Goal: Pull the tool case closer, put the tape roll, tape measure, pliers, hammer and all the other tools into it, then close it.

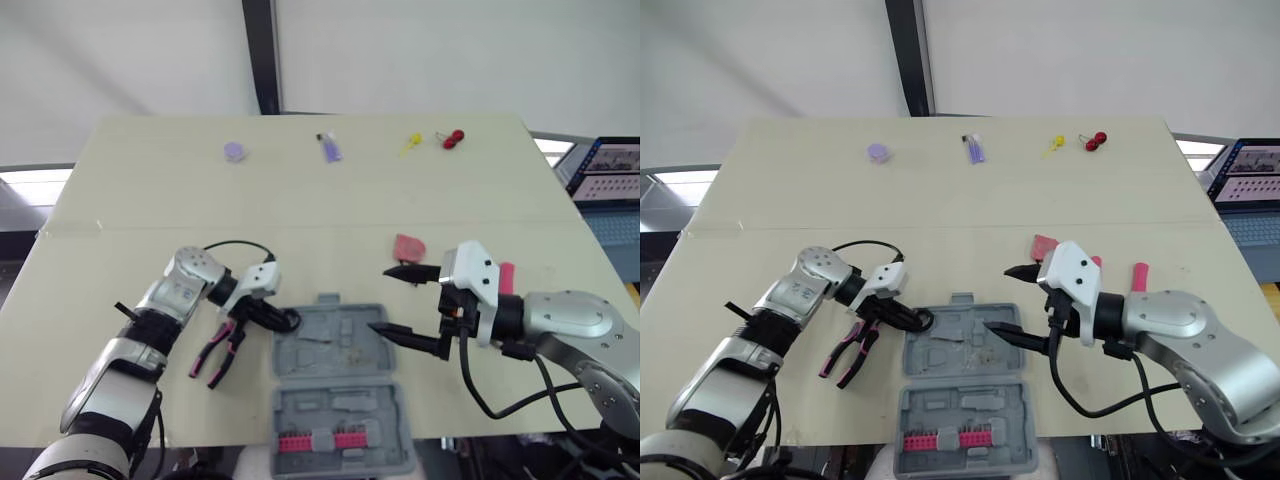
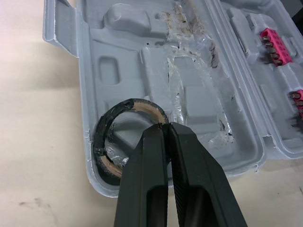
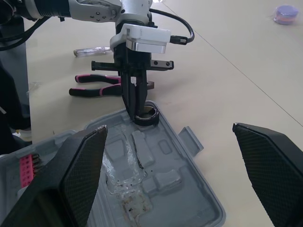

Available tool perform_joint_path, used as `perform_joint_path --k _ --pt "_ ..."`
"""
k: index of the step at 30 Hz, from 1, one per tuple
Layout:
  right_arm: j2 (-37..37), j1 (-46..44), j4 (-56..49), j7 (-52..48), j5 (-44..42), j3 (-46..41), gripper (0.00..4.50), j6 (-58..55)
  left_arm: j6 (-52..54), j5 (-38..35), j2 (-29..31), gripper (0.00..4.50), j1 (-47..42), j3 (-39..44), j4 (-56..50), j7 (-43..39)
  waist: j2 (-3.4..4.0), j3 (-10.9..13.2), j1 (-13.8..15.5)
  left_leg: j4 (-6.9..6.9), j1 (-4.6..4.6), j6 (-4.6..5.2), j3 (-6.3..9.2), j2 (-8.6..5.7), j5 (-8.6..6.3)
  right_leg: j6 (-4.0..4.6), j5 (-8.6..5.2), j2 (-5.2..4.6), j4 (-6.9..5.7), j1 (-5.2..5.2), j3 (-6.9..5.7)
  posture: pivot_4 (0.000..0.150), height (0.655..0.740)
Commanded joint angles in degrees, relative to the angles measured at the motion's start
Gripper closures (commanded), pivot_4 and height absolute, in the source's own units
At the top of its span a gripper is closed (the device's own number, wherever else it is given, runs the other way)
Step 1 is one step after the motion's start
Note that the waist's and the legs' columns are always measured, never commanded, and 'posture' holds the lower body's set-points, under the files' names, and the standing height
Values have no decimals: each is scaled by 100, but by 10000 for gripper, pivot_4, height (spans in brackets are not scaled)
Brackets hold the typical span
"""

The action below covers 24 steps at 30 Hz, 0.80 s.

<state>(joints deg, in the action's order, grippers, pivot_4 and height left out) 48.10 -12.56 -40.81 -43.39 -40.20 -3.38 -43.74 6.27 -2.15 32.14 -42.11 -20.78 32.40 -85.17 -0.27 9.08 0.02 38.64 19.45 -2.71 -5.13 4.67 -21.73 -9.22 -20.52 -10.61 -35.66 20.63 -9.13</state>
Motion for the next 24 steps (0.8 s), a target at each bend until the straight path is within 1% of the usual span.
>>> perform_joint_path --k 1,24 --pt "-29 11 -228 85 -10 -74 0 84 -45 29 -21 44800 -97 52 9 -28 0 0 0 0 0 0 0 0 0 0 0 0 0 0 0 1500 7400" --pt "-29 106 -223 100 1 -80 0 127 -168 163 -59 44800 -95 26 -22 -61 0 0 -1 2 1 0 0 0 0 0 0 0 0 0 0 1500 7400"
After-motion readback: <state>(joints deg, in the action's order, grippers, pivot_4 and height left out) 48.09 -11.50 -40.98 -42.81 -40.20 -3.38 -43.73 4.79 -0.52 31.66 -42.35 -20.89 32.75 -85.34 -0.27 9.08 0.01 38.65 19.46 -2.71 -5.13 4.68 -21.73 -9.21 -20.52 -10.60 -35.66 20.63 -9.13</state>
